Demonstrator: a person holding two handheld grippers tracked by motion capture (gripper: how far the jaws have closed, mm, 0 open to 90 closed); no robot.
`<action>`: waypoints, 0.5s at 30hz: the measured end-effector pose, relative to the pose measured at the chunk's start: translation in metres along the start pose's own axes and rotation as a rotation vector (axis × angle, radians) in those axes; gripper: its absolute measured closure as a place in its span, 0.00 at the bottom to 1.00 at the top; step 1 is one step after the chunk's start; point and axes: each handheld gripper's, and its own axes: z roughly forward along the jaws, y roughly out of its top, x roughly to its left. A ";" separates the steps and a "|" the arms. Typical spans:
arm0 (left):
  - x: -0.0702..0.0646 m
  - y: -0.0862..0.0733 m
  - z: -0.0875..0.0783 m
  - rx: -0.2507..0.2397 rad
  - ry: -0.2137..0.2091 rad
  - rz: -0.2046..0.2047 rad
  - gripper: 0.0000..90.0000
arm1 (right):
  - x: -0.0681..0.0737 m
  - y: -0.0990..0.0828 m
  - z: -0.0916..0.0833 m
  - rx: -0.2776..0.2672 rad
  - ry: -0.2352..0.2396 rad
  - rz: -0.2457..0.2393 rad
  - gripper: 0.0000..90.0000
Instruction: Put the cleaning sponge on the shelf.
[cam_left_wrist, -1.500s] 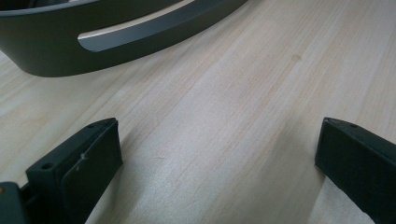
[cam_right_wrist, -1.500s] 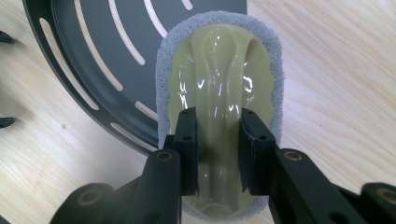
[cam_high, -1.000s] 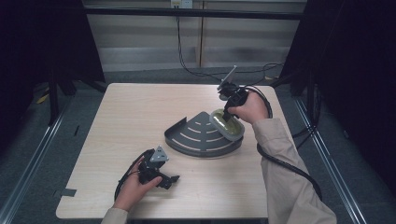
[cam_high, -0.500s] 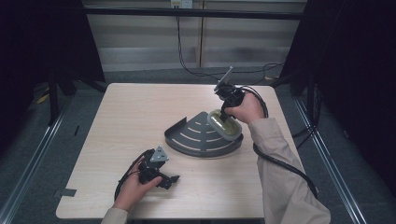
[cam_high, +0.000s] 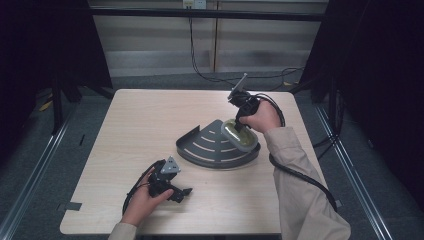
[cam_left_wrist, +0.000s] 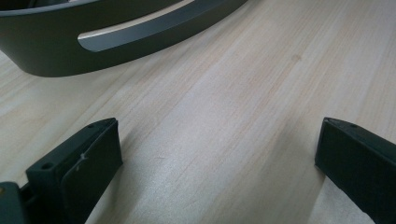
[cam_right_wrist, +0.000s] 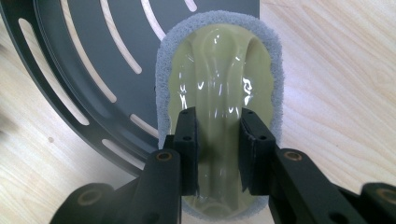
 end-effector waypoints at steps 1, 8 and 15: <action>0.000 0.000 0.000 0.000 0.000 0.000 0.00 | 0.000 0.000 0.000 -0.001 0.001 0.001 0.79; 0.000 0.000 0.000 0.000 0.000 0.000 0.00 | 0.000 0.001 0.002 -0.004 0.004 -0.001 0.79; 0.000 0.000 0.000 0.001 0.001 0.000 0.00 | 0.001 0.002 0.005 0.003 0.012 -0.005 0.79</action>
